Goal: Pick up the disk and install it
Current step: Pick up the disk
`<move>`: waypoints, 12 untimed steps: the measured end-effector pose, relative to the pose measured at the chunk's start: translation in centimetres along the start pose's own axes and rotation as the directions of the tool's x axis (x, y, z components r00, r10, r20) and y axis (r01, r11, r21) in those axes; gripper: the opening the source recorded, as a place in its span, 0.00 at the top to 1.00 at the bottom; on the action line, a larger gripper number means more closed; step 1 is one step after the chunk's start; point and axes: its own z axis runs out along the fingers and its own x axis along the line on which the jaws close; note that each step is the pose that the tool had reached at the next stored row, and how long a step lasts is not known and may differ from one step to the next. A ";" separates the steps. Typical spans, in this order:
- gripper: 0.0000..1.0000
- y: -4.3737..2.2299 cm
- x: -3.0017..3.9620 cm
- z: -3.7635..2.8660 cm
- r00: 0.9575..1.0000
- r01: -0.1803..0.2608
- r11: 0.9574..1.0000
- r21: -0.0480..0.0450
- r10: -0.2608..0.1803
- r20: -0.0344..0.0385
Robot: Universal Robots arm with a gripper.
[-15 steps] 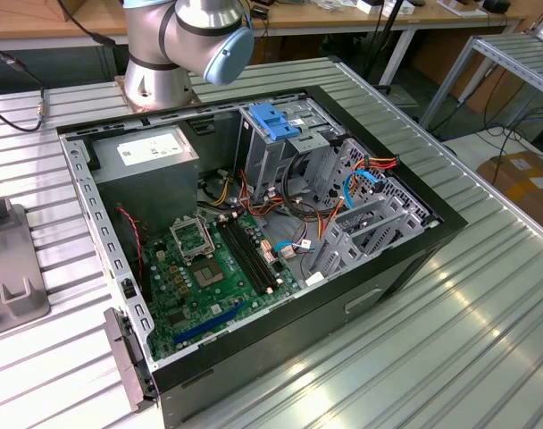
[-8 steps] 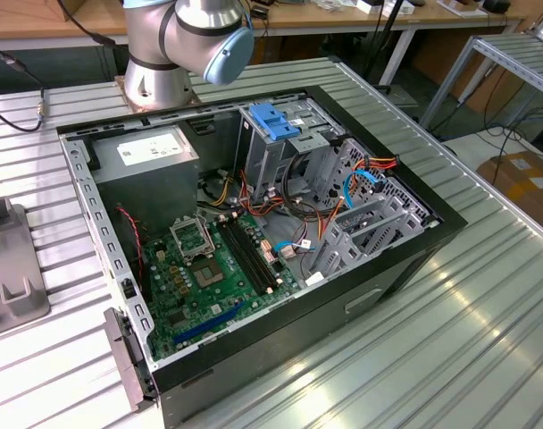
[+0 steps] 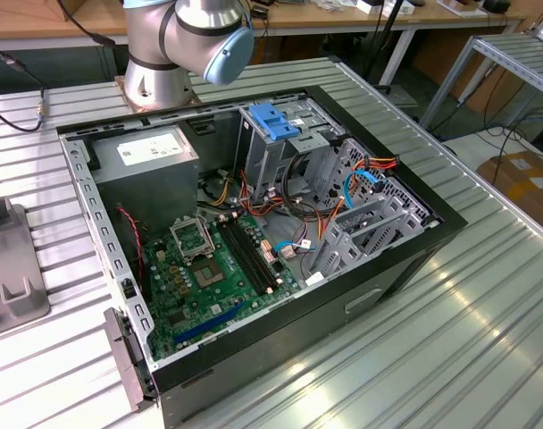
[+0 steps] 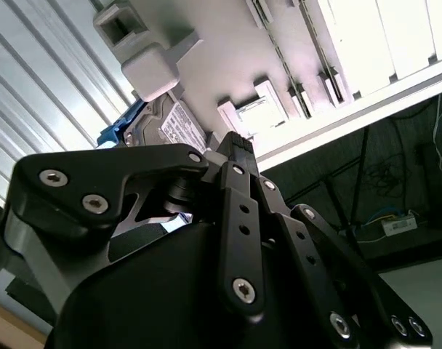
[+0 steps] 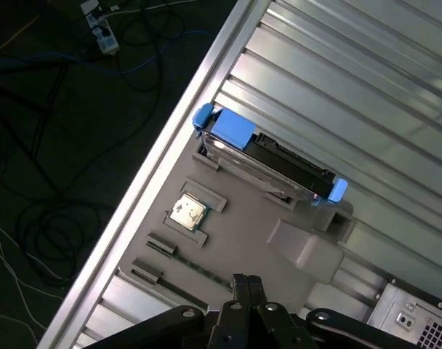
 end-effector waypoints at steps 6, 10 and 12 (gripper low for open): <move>0.90 0.00 0.00 0.00 0.999 0.041 0.999 -0.001 -0.041 -0.002; 0.90 0.00 0.00 0.00 0.997 0.074 0.997 -0.002 -0.074 -0.003; 0.90 0.00 0.00 0.00 0.996 0.086 0.996 -0.002 -0.086 -0.004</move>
